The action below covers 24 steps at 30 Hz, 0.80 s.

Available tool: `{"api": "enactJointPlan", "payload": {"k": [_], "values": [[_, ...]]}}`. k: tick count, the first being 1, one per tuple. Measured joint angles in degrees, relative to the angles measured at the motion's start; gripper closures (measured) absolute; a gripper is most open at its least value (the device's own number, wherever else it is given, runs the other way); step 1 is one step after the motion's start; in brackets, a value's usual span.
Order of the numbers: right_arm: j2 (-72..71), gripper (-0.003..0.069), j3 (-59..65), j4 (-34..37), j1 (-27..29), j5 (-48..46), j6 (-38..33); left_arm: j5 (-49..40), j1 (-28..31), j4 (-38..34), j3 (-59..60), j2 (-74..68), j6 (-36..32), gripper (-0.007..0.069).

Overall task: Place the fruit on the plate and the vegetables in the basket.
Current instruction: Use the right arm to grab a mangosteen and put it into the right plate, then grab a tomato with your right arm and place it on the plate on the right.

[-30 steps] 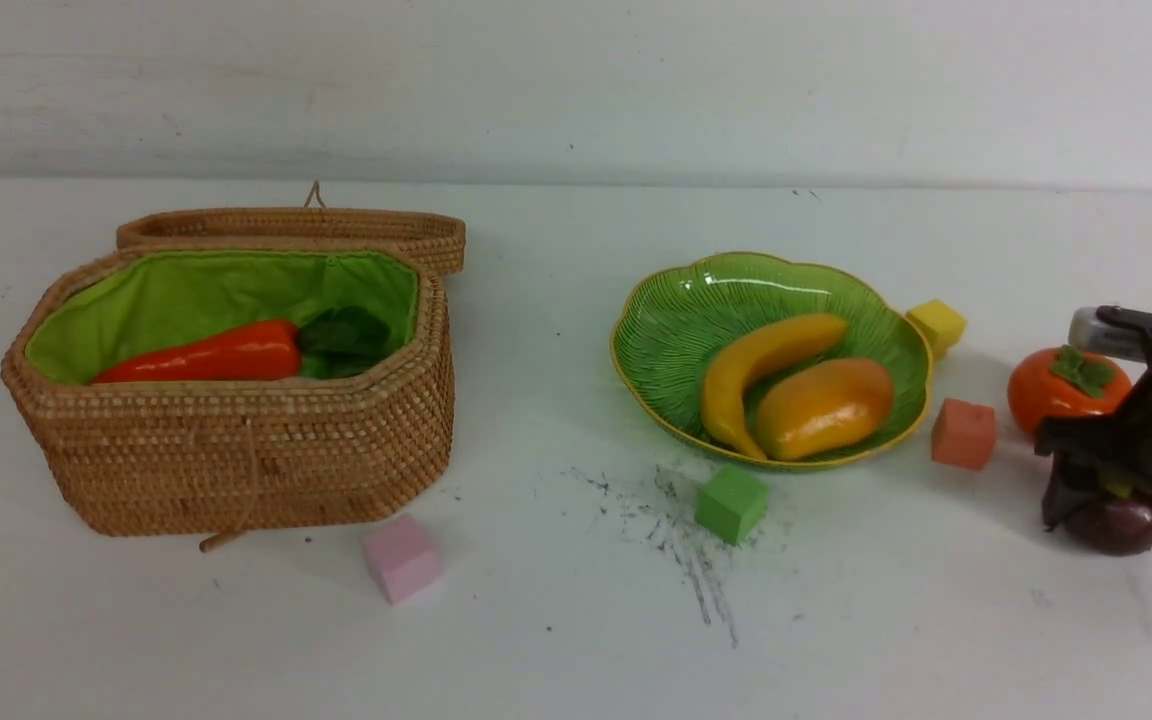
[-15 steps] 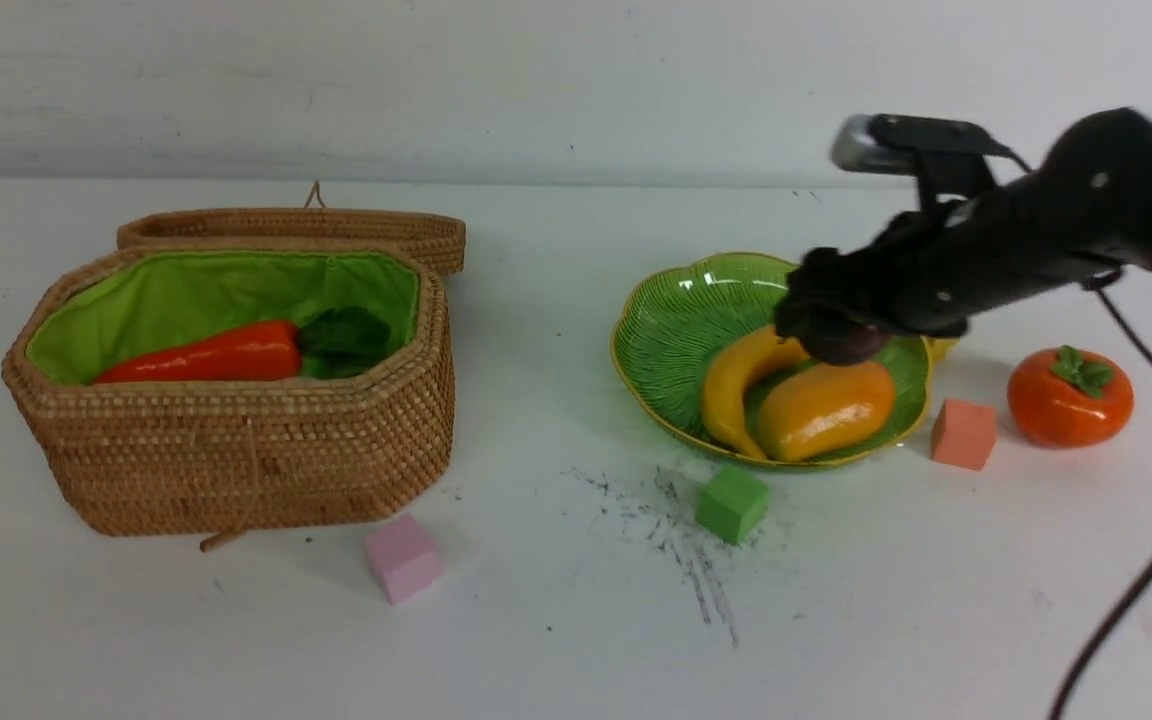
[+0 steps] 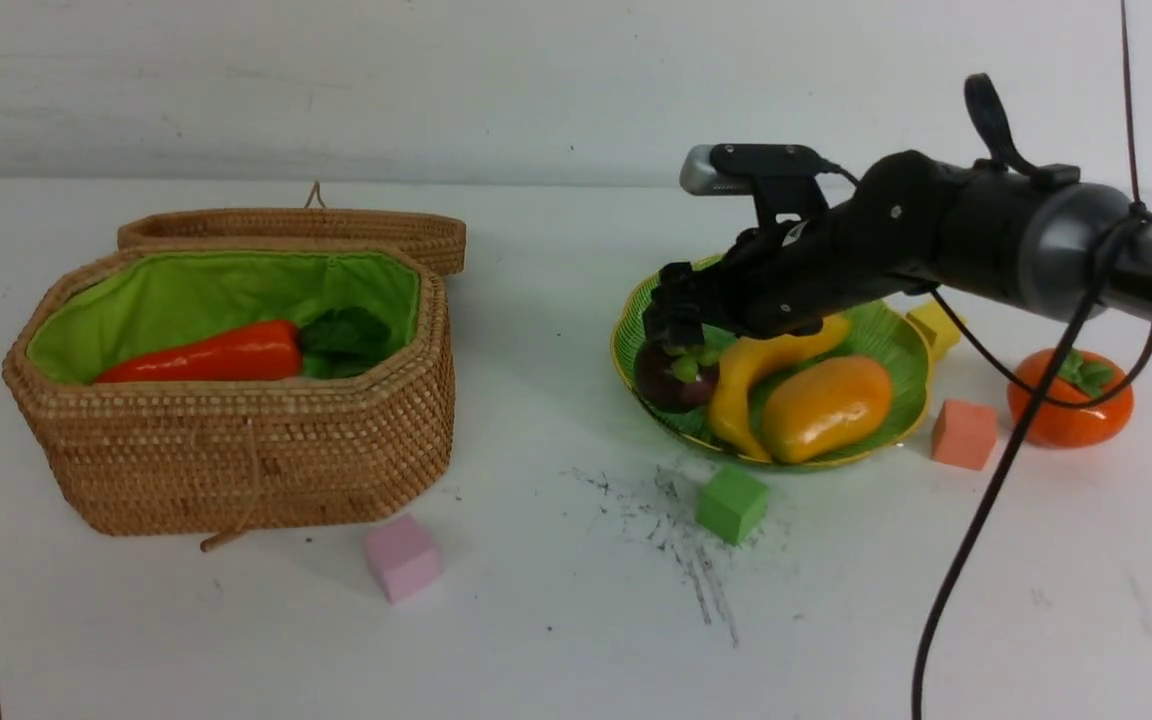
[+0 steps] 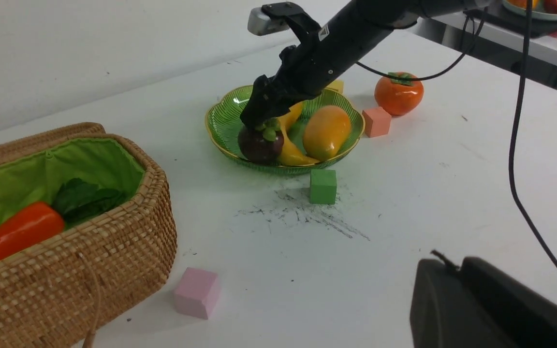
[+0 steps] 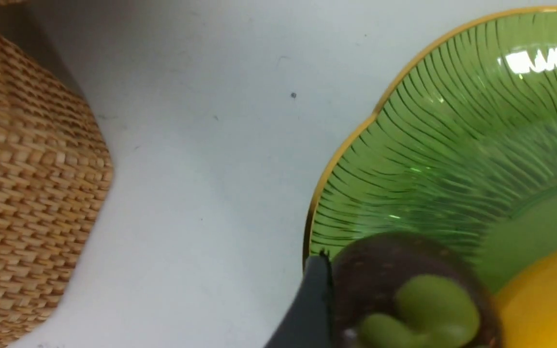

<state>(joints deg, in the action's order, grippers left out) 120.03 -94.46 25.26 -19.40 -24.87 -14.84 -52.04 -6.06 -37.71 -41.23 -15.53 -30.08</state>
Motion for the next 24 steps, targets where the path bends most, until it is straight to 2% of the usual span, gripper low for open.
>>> {"api": "enactJointPlan", "payload": {"k": [5,7,8,12,13,14,15,16,19,21,24], "values": [[-0.6,0.0045,0.0,-1.9,0.1,-3.9,0.0,-0.1,0.0,0.0,0.0,0.0,0.0,0.0577],[-2.9,0.0118,0.0,-6.1,0.6,-8.5,0.1,-0.2,0.0,0.0,0.0,0.0,0.0,0.0575],[-3.4,0.0124,0.0,-7.0,0.7,-9.3,0.2,-0.2,0.0,0.0,0.0,0.0,0.0,0.0575],[-11.4,0.0318,0.0,-18.8,4.7,-17.5,4.9,-0.2,0.0,0.0,0.0,0.0,0.0,0.0575],[-12.1,0.0327,0.0,-19.3,5.3,-17.8,5.2,-0.2,0.0,0.0,0.0,0.0,0.0,0.0575],[-13.5,0.0371,-0.1,-21.4,6.6,-19.2,7.0,-0.2,0.0,0.0,0.0,0.0,0.0,0.0575],[-15.6,0.0431,-0.2,-24.8,9.8,-21.8,9.7,-0.2,0.0,0.0,0.0,0.0,0.0,0.0575],[-16.5,0.0458,-0.3,-26.2,12.1,-23.4,11.8,-0.2,0.0,0.0,0.0,0.0,0.0,0.0575],[-16.5,0.0482,-0.5,-26.5,19.4,-27.7,16.7,-0.2,0.0,0.0,0.0,0.0,0.0,0.0575],[-15.1,0.0466,-0.5,-24.1,24.2,-30.0,18.0,-0.2,0.0,0.0,0.0,0.0,0.0,0.0575],[-11.4,0.038,-0.5,-16.9,30.0,-31.5,18.4,-0.2,0.0,0.0,0.0,0.0,0.0,0.0575]]}}
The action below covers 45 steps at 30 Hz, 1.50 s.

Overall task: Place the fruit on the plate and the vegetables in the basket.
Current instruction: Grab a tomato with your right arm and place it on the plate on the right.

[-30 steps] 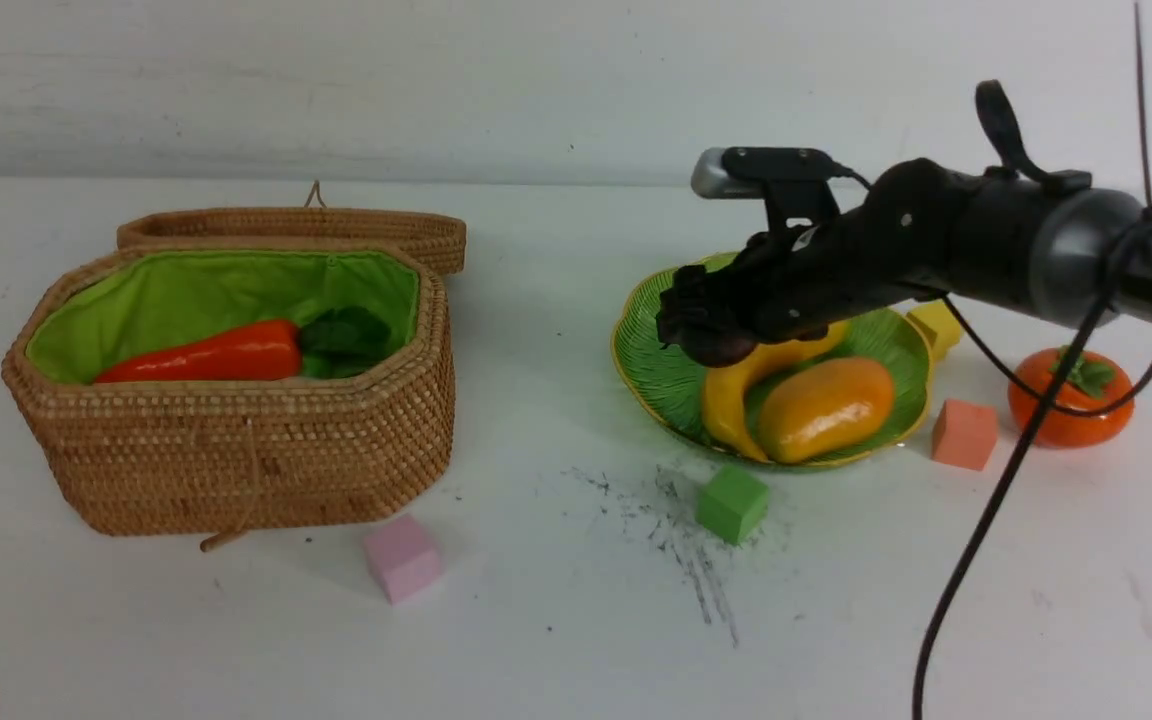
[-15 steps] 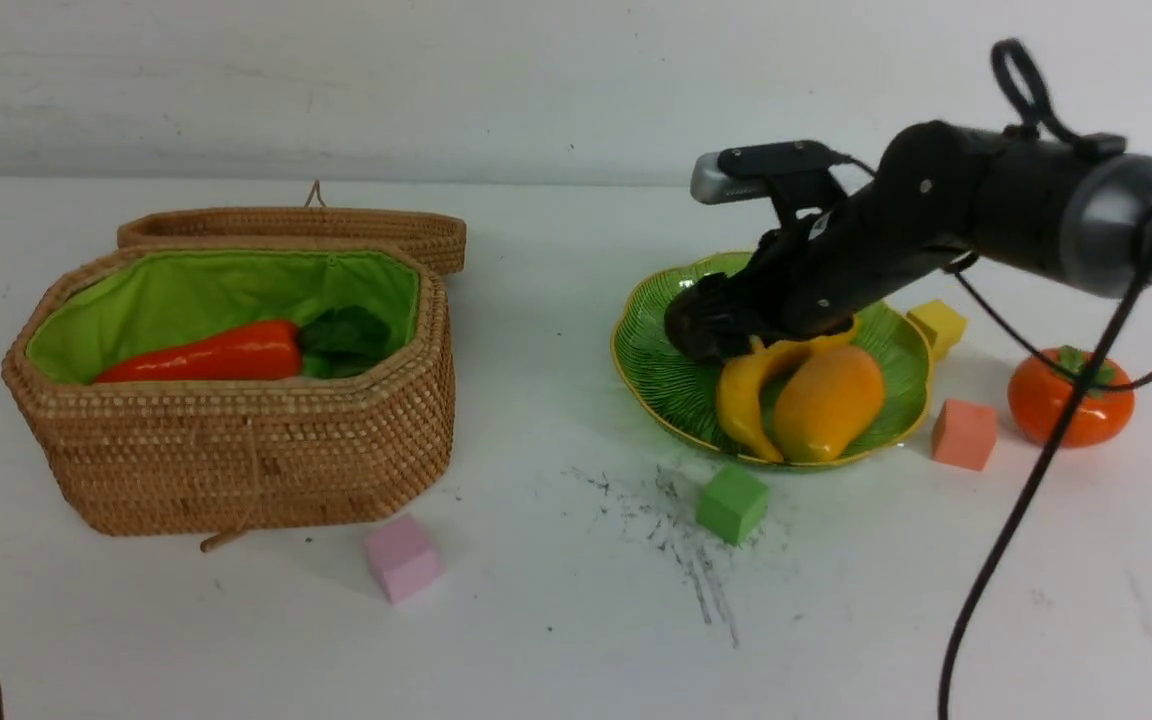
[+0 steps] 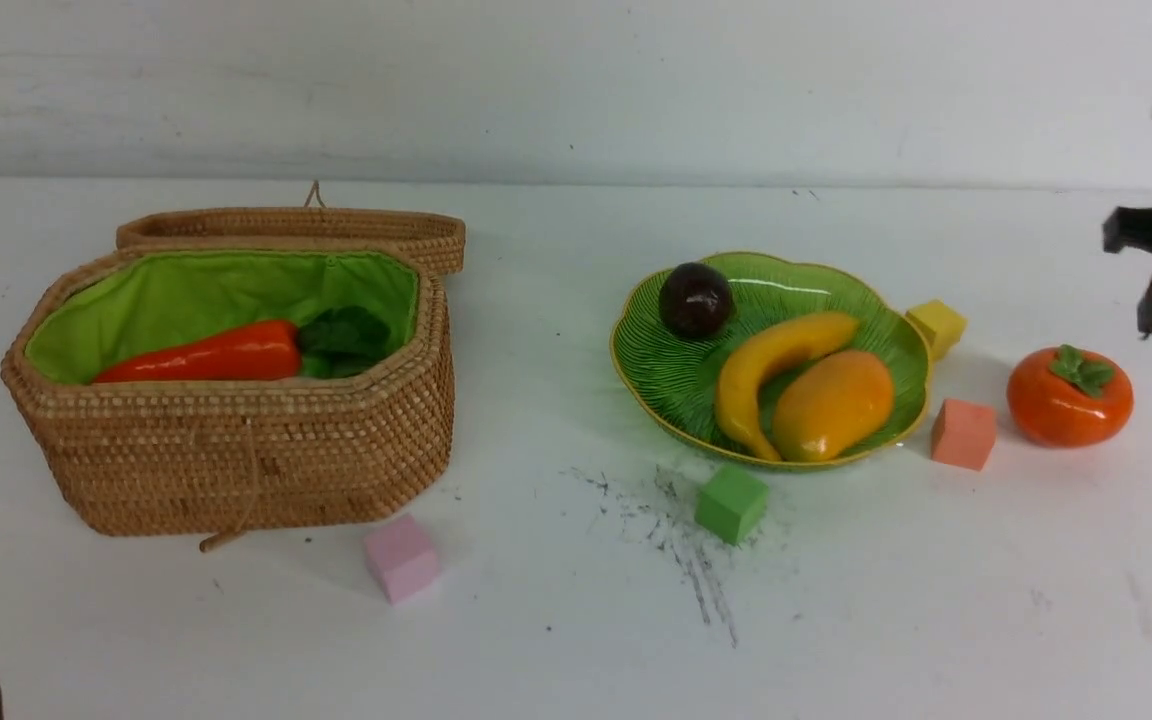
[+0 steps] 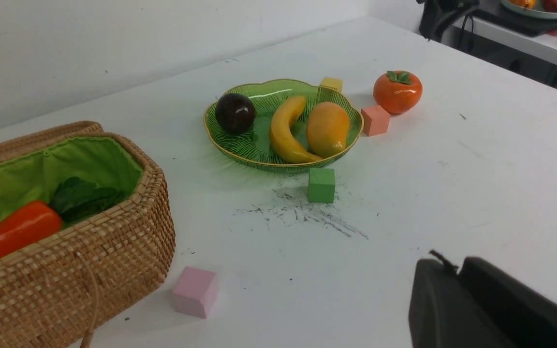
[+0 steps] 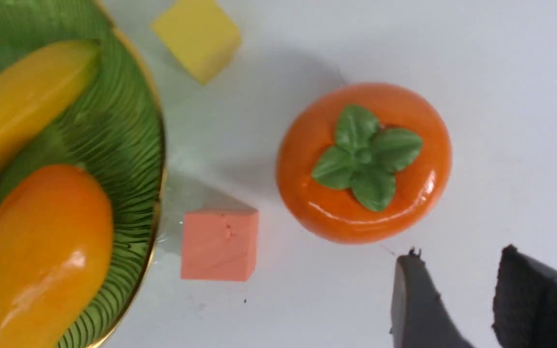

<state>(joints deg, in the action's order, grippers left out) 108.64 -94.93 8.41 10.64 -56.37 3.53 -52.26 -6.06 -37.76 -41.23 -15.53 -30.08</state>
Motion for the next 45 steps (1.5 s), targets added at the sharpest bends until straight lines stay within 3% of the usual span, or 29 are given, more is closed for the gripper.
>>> {"api": "enactJointPlan", "payload": {"k": [7,11,15,23,30,41,45], "values": [[9.6,0.0055,0.0,17.3,7.6,4.8,-7.5,0.0,0.0,0.0,0.0,0.0,0.0,0.0575],[13.7,-0.0017,0.0,25.7,9.3,7.7,-12.8,0.0,0.0,0.0,0.0,0.0,0.0,0.0575],[15.9,0.0002,0.0,32.1,9.6,9.2,-16.9,0.0,0.0,-0.1,0.0,0.0,0.0,0.0575],[17.1,0.0144,-0.1,36.9,9.6,9.8,-21.2,0.0,0.0,-2.5,0.0,0.0,0.0,0.0575],[17.0,0.0146,-0.1,37.1,9.6,9.3,-26.2,-0.1,0.0,-2.8,0.0,0.0,0.0,0.0575],[10.4,0.0146,0.0,33.9,9.7,7.4,-27.2,-2.5,0.0,-2.9,0.0,0.0,0.0,0.0568],[5.6,0.0146,0.0,35.0,6.7,5.5,-28.2,-2.8,0.0,-2.9,0.0,0.0,0.0,0.0568]]}}
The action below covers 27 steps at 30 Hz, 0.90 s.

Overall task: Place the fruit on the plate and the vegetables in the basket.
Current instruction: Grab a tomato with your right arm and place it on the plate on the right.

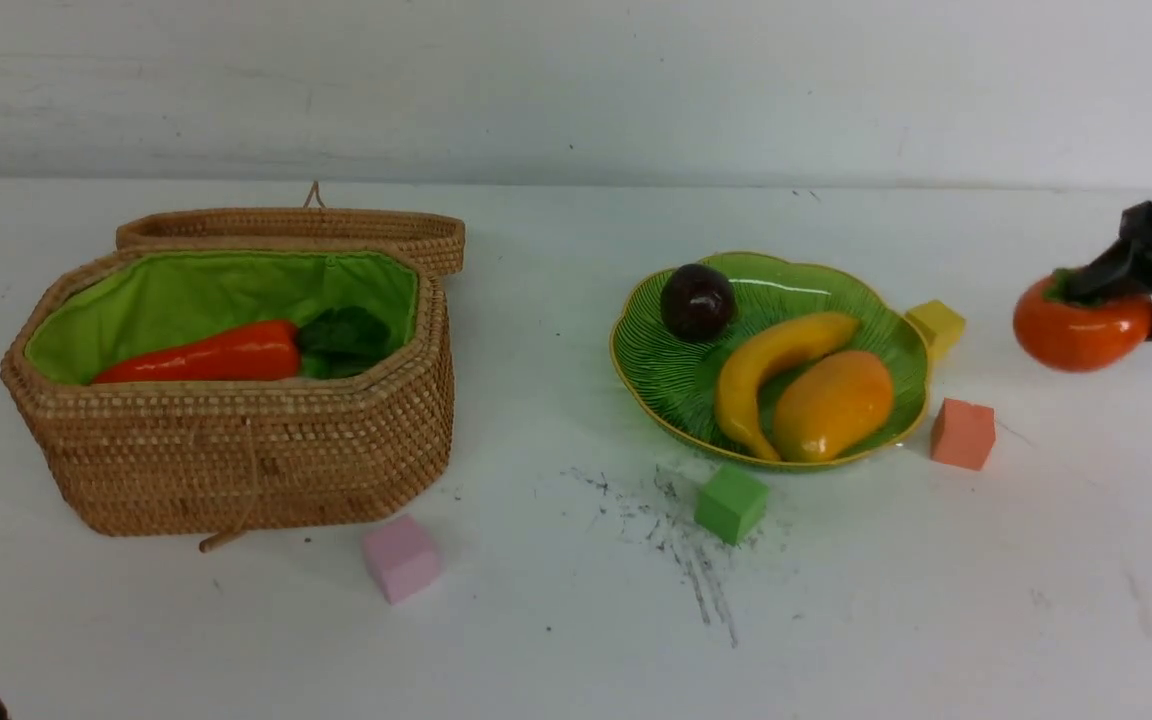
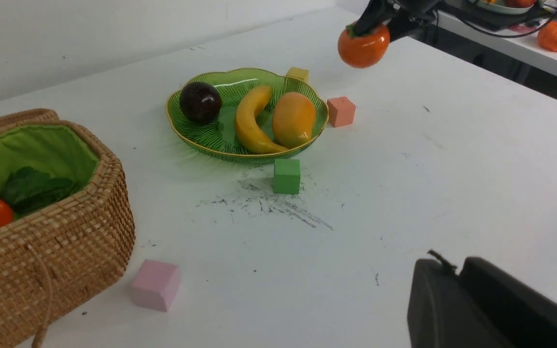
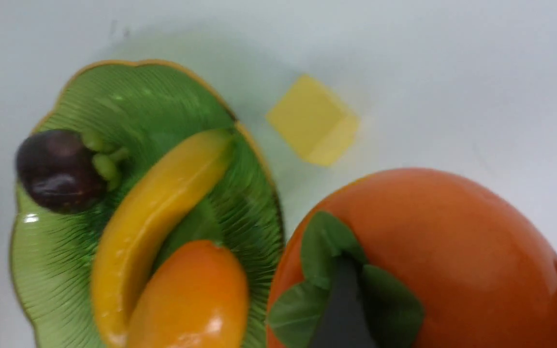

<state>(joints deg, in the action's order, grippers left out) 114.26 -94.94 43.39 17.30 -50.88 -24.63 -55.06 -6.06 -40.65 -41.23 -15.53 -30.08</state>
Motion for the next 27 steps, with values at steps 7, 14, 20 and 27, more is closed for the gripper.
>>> {"api": "enactJointPlan", "payload": {"k": [7,14,20,27], "values": [[0.4,0.0146,-0.1,5.1,-13.4,6.6,-0.6,-0.1,0.0,0.0,0.0,0.0,0.0,0.0567],[4.7,0.0146,0.0,5.2,-23.3,18.4,-4.9,-1.5,0.0,0.0,0.0,0.0,0.0,0.0564],[5.1,0.0002,0.0,4.2,-23.9,19.6,-5.4,-2.9,0.0,0.0,0.0,0.0,0.0,0.0564],[3.5,0.0015,0.0,-4.1,-22.3,12.0,0.1,-3.4,0.0,0.0,0.0,0.0,0.0,0.0557]]}}
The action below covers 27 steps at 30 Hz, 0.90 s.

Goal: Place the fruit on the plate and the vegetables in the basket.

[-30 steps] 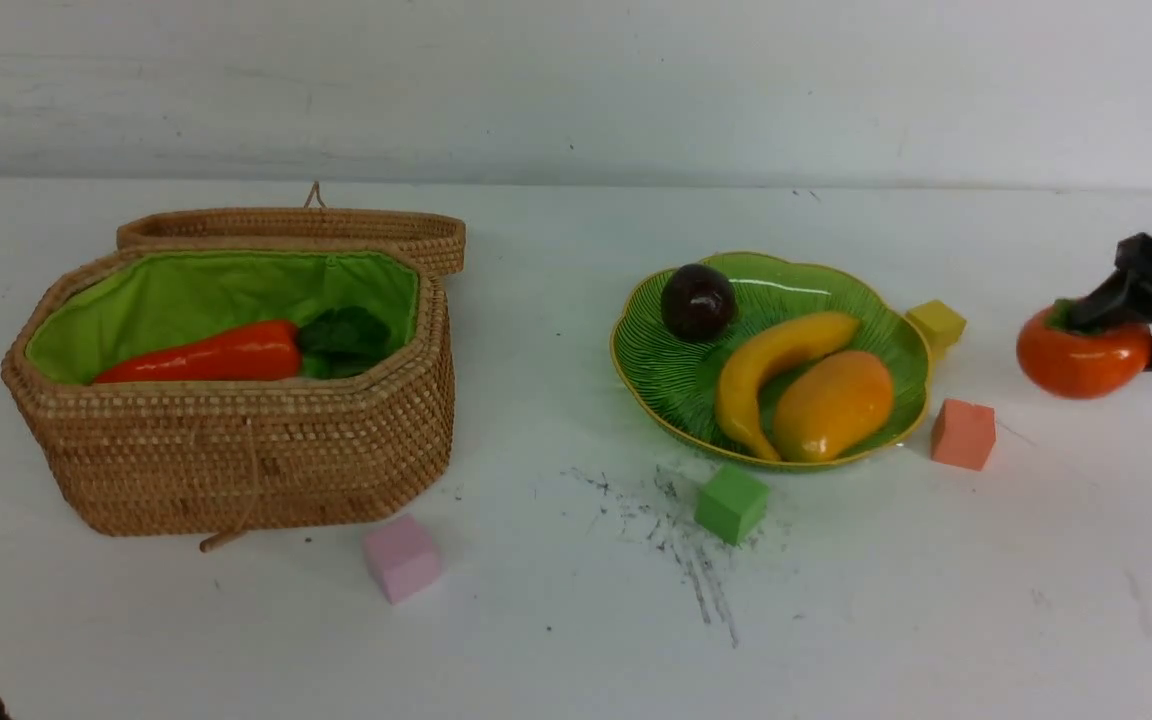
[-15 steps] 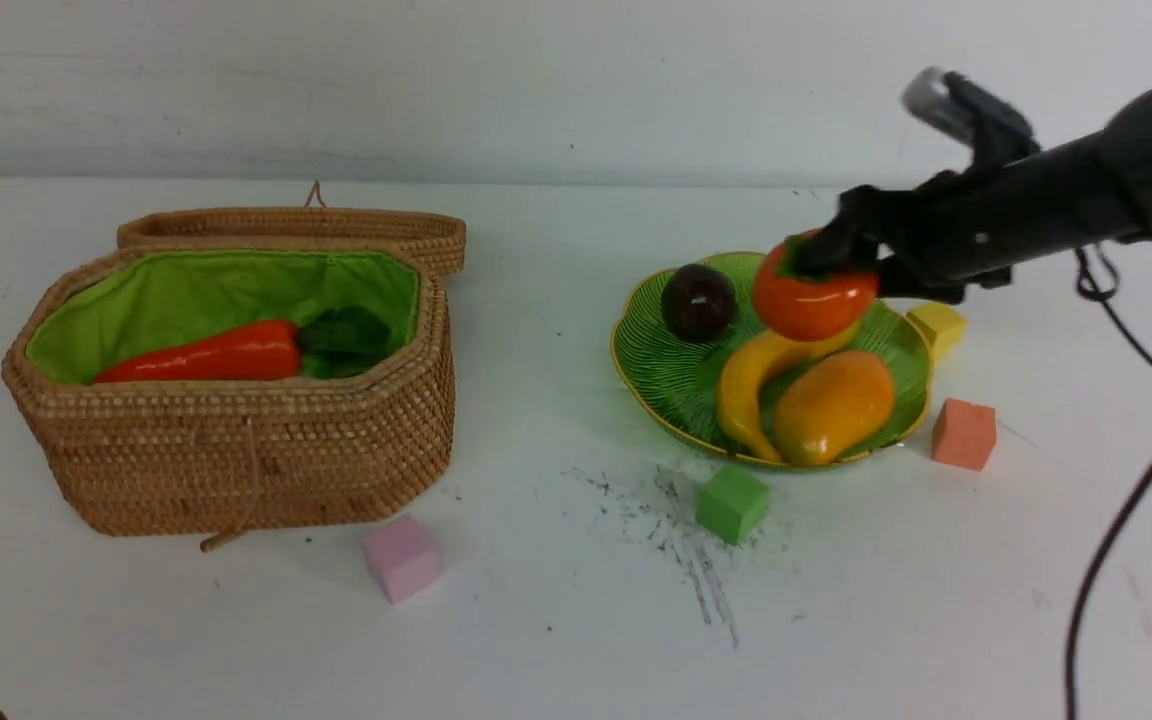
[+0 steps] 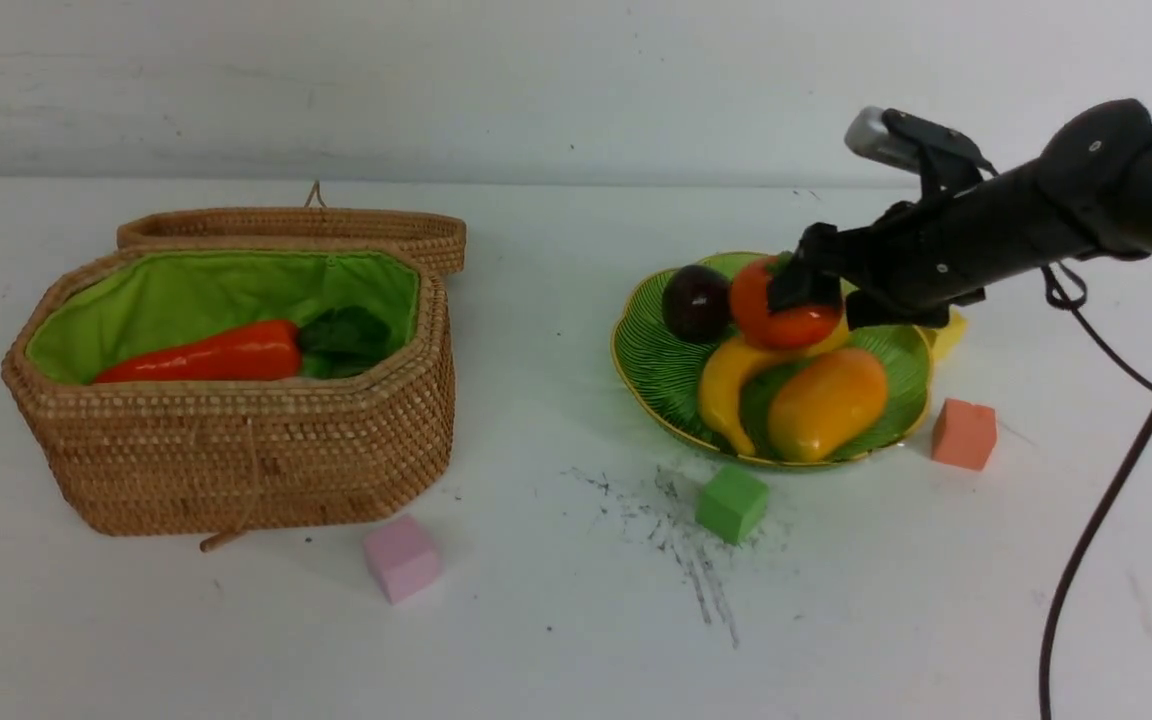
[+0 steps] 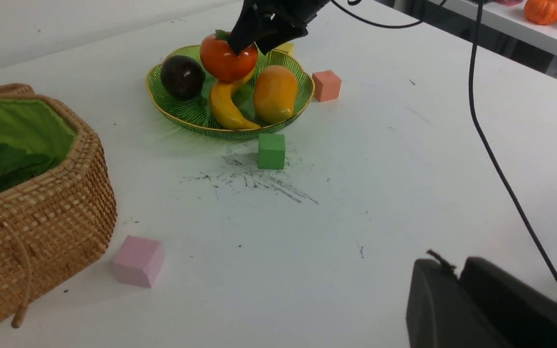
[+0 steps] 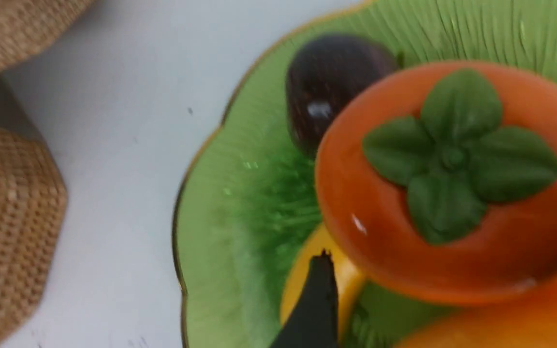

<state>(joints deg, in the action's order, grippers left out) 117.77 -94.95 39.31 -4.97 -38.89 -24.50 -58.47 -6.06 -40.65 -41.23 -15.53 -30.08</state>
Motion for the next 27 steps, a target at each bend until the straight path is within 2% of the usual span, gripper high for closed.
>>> {"api": "enactJointPlan", "payload": {"k": [4,7,8,9,11,14,16,18,21,23,27], "values": [[-5.0,0.0102,0.0,-6.6,1.4,-5.5,5.2,1.5,0.0,0.6,0.0,0.0,0.6,0.0554],[-12.6,0.0242,0.0,-13.6,3.1,-11.0,8.7,6.4,0.0,4.6,0.0,0.0,6.7,0.0554],[-13.6,0.026,0.0,-14.4,3.2,-11.7,9.1,7.0,0.0,5.2,0.0,0.0,7.7,0.0554],[-18.4,0.0342,0.0,-17.9,3.6,-15.1,10.3,9.2,0.0,7.9,0.0,0.0,11.4,0.0554],[-23.0,0.0447,0.0,-20.7,3.6,-18.2,11.7,10.6,0.0,10.3,0.0,0.0,14.6,0.0554],[-29.8,0.0581,0.3,-23.5,3.6,-22.4,14.3,10.1,-0.1,13.1,0.0,0.1,16.1,0.0568],[-33.9,0.0637,2.2,-24.4,3.6,-24.2,15.0,9.2,-1.1,14.7,0.0,0.6,16.4,0.0601],[-38.9,0.0664,5.5,-25.0,3.6,-25.4,15.4,7.3,-3.0,16.7,0.0,2.0,16.9,0.0638],[-46.1,0.0668,12.4,-25.1,3.6,-26.4,15.5,6.3,-5.5,20.6,0.3,4.6,19.0,0.0638],[-52.8,0.0664,19.5,-25.1,3.6,-26.8,15.7,8.3,-6.2,23.9,2.0,7.6,22.4,0.0638],[-63.4,0.0659,31.1,-25.1,3.6,-26.5,18.3,14.8,-6.3,24.5,7.0,10.7,24.9,0.0638]]}}
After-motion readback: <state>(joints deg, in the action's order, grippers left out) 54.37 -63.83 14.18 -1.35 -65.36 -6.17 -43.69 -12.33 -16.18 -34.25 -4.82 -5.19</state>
